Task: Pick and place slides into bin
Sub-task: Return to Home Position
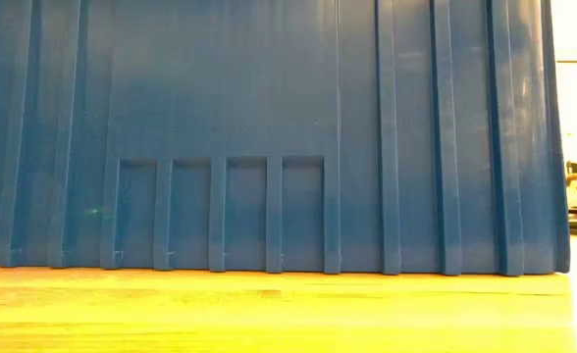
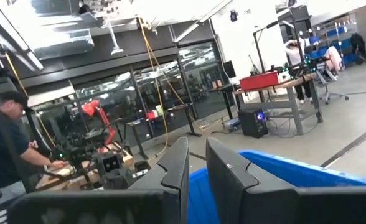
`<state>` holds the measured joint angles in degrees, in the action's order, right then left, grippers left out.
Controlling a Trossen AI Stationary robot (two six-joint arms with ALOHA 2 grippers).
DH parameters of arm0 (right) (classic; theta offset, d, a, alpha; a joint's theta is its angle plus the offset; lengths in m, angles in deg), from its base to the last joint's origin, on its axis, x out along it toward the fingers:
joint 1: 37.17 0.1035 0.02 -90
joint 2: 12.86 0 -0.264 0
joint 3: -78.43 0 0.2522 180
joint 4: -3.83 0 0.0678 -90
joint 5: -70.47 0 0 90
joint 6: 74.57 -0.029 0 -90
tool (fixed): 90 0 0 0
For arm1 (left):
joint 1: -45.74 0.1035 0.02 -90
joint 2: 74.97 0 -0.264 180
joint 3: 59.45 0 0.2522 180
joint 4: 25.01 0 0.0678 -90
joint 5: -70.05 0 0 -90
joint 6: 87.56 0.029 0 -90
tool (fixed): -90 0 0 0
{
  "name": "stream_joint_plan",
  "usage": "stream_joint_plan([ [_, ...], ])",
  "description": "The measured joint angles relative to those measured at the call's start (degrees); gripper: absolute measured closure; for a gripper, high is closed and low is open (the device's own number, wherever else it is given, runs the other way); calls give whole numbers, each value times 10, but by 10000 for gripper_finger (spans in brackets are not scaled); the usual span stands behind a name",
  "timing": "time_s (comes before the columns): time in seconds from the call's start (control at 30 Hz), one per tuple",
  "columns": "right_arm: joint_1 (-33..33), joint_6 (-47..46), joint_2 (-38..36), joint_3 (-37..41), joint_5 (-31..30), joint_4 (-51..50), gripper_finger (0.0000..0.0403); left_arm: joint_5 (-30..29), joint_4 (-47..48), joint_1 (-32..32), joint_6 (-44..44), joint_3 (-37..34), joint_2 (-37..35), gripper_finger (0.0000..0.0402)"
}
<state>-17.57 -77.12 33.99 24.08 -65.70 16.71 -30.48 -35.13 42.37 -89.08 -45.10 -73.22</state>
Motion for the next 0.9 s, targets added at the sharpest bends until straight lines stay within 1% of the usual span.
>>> stream_joint_plan([
  [0.07, 0, 8, 9, -9, 0, 2, 355, 2, -2, 0, 18, -1, 4, 401],
  [0.23, 0, 43, 29, -27, 2, 1, 355, 13, 2, 0, 32, -1, -1, 401],
  [0.37, -3, 46, 49, -30, 34, 18, 355, 17, 4, 0, 29, -2, 1, 401],
  [0.5, -5, 49, 82, -24, 82, 25, 355, 17, 4, 0, 18, -2, 4, 401],
  [0.57, -5, 47, 93, -16, 102, 23, 356, 17, 3, 0, 5, -2, 2, 401],
  [0.67, -5, 24, 95, 5, 110, 25, 359, 17, 4, 0, 4, -2, -2, 401],
  [0.77, -8, -3, 87, 35, 143, 23, 367, 17, 4, 0, 4, -2, 1, 401],
  [0.9, -25, -30, 75, 74, 153, 24, 379, 24, 4, 0, 4, -2, 4, 401],
])
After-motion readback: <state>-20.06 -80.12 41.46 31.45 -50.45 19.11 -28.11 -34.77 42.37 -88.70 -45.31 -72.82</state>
